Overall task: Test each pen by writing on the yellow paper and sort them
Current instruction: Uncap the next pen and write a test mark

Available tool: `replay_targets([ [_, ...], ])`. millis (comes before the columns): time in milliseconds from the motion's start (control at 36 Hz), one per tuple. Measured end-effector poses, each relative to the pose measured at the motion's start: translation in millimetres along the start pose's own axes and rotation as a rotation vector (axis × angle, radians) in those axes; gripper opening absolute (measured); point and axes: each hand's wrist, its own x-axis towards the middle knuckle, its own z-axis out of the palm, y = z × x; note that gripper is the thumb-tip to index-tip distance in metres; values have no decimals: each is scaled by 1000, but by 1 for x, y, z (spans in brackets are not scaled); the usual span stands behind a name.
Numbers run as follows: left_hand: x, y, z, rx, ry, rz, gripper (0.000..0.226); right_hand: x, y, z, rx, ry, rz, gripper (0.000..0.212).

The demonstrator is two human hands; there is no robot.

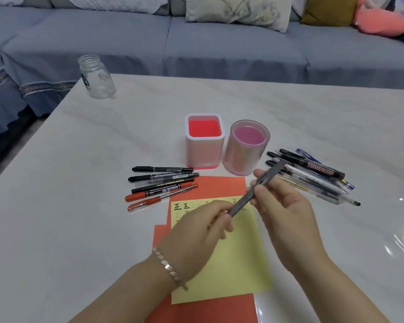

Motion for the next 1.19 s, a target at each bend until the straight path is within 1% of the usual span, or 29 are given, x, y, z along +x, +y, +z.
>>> replay_targets([
  [56, 0, 0, 4, 109, 51, 58, 25, -4, 2, 5, 36, 29, 15, 15],
  [111, 0, -1, 7, 134, 102, 140, 36, -7, 4, 9, 4, 7, 41, 6],
  [167, -1, -2, 8, 135, 60, 180, 44, -10, 8, 12, -64, -63, 85, 23],
  [194, -2, -3, 9, 157, 26, 190, 51, -11, 10, 13, -84, -78, 109, 31],
  [250, -4, -5, 9, 242, -19, 196, 61, -13, 12, 15, -102, -75, 130, 37],
  [278, -5, -6, 9, 278, -24, 212, 58, -13, 13, 16, -94, -68, 131, 37],
  [333, -7, -8, 8, 345, 0, 293, 40, -15, 15, 18, -55, -49, 129, 38],
  [389, -8, -9, 6, 379, 25, 314, 27, -17, 16, 21, -54, -37, 109, 38],
  [444, -10, -11, 5, 383, 25, 331, 21, -18, 16, 23, -61, -37, 89, 39],
  [472, -10, -11, 4, 380, 22, 328, 22, -18, 16, 23, -66, -38, 79, 40],
  [528, -11, -15, 3, 390, 32, 313, 25, -19, 15, 24, -79, -43, 57, 40],
  [583, -15, -16, 1, 408, 23, 305, 21, -21, 16, 24, -93, -45, 36, 41],
  [639, -16, -15, -2, 422, 31, 243, 25, -23, 16, 23, -128, -15, -5, 40],
  [694, -18, -20, -7, 411, 79, 104, 30, -21, 16, 19, -150, 58, -50, 38],
  [750, -17, -34, -13, 468, 161, -45, 31, -16, 16, 11, -159, 133, -71, 36],
  [806, -17, -50, -21, 529, 215, -184, 29, -11, 17, 2, -150, 176, -49, 32],
  [833, -16, -56, -23, 544, 220, -219, 29, -10, 18, -2, -149, 185, -33, 28],
  [889, -17, -73, -28, 655, 205, -186, 32, -8, 23, -9, -165, 184, -8, 24],
  [972, -20, -85, -28, 843, 238, -178, 34, -7, 31, -14, -169, 167, 13, 26],
  [1028, -21, -85, -23, 849, 241, -142, 36, -6, 34, -16, -159, 166, 18, 28],
  [1083, -20, -76, -15, 790, 190, -54, 38, -5, 36, -16, -147, 164, 27, 27],
  [1139, -20, -69, -3, 783, 75, 28, 41, -2, 37, -15, -127, 163, 38, 24],
  [1194, -18, -67, 8, 836, -53, 69, 44, 2, 39, -14, -125, 158, 44, 24],
])
